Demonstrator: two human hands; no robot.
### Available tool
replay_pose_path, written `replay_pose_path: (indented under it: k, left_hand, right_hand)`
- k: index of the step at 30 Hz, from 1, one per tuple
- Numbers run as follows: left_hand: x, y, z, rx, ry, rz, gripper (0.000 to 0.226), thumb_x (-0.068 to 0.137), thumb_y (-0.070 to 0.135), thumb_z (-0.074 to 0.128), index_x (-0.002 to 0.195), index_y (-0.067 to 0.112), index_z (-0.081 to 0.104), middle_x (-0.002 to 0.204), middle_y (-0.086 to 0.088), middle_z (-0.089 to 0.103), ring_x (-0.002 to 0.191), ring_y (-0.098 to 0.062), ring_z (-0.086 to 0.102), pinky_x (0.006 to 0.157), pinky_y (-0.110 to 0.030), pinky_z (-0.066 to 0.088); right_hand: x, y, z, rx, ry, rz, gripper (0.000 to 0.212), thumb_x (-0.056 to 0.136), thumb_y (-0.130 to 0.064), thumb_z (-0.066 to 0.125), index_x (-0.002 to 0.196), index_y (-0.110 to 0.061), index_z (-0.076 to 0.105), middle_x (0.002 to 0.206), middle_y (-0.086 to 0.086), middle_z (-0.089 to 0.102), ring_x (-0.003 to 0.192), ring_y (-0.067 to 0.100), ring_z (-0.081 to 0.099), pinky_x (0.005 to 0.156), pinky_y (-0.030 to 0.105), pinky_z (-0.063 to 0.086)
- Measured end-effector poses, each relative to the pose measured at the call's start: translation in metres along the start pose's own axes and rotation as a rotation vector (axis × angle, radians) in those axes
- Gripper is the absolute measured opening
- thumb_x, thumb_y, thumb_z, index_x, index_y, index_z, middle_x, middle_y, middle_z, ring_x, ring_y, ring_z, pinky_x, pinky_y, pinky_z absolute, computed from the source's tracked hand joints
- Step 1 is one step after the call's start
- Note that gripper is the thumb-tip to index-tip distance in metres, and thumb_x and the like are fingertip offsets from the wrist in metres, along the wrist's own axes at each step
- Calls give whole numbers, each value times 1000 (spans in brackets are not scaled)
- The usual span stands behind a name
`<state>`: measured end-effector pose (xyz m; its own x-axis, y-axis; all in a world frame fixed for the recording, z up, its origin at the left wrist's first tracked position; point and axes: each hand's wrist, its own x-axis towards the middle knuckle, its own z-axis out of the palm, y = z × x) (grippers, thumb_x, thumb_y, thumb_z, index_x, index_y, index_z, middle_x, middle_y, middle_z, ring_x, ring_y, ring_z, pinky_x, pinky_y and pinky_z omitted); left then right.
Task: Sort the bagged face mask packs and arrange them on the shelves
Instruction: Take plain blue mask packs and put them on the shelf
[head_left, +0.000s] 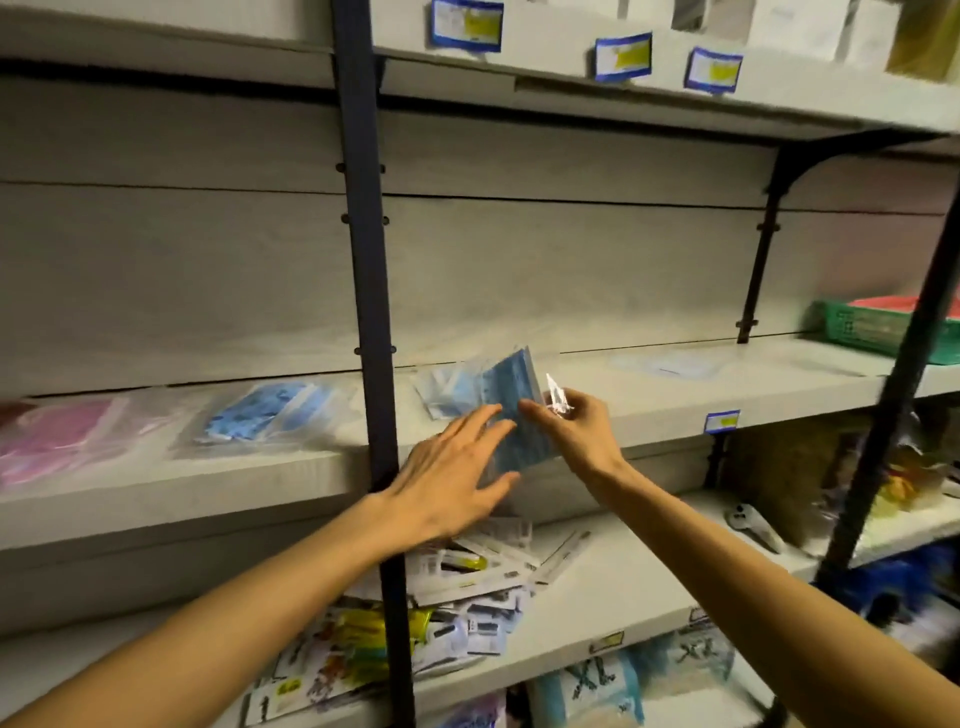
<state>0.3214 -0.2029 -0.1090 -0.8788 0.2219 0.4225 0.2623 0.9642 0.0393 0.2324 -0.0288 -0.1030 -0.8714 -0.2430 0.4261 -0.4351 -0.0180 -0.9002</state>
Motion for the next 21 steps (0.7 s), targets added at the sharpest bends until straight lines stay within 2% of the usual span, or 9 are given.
replay_pose_path:
  k: [2,5,8,12,14,16,18,21]
  left_hand:
    - [17,0,6,-13,-27,-89,72,98,62,42,158,29,20,168,1,12,151,-22,24,117,-44,33]
    - [41,-6,12,14,3,-177,66,100,60,38,156,26,29,166,-3,22,149,-24,30,118,-43,31]
    - [63,-18,15,44,0,-234,56,101,60,34,144,26,46,150,-1,46,132,-25,50,106,-41,45]
    - [91,-36,20,105,-179,-347,57,102,63,30,141,29,53,144,-1,55,125,-25,54,100,-43,46]
    - [106,-43,21,176,-196,-390,55,102,64,27,127,29,62,132,-3,63,114,-24,57,91,-40,45]
    - [130,-45,17,285,-172,-434,58,101,64,27,106,25,69,118,-6,68,103,-25,57,84,-40,39]
    - [158,-44,16,392,-142,-470,59,100,64,32,101,20,71,118,-10,67,111,-30,57,89,-41,38]
    - [202,-31,28,392,-70,-434,56,97,64,39,115,19,67,126,-10,61,120,-31,53,99,-42,37]
  right_hand:
    - [22,5,-4,-33,-32,2,22,86,-32,78,93,-13,68,86,2,76,77,13,75,62,22,58]
    - [55,12,-6,-118,-27,-5,23,84,-30,80,94,-15,67,88,5,75,77,15,75,60,25,59]
    - [88,23,-4,-284,-69,-31,25,84,-34,78,97,-14,70,92,2,74,85,19,72,72,33,61]
    - [119,41,0,-505,-131,-38,47,89,-51,68,109,-9,69,105,8,72,96,27,68,87,43,56]
    - [134,49,-8,-591,-155,-24,53,93,-51,62,120,-6,66,119,13,70,109,31,64,95,43,51]
    - [154,53,-27,-717,-182,-48,52,95,-46,61,131,-9,60,133,10,63,122,29,57,100,38,46]
    - [173,55,-51,-824,-219,-70,50,95,-43,61,134,-12,59,138,9,60,127,29,53,101,38,45]
    - [195,61,-92,-956,-228,-56,48,94,-42,62,133,-15,59,138,12,57,128,32,50,100,39,44]
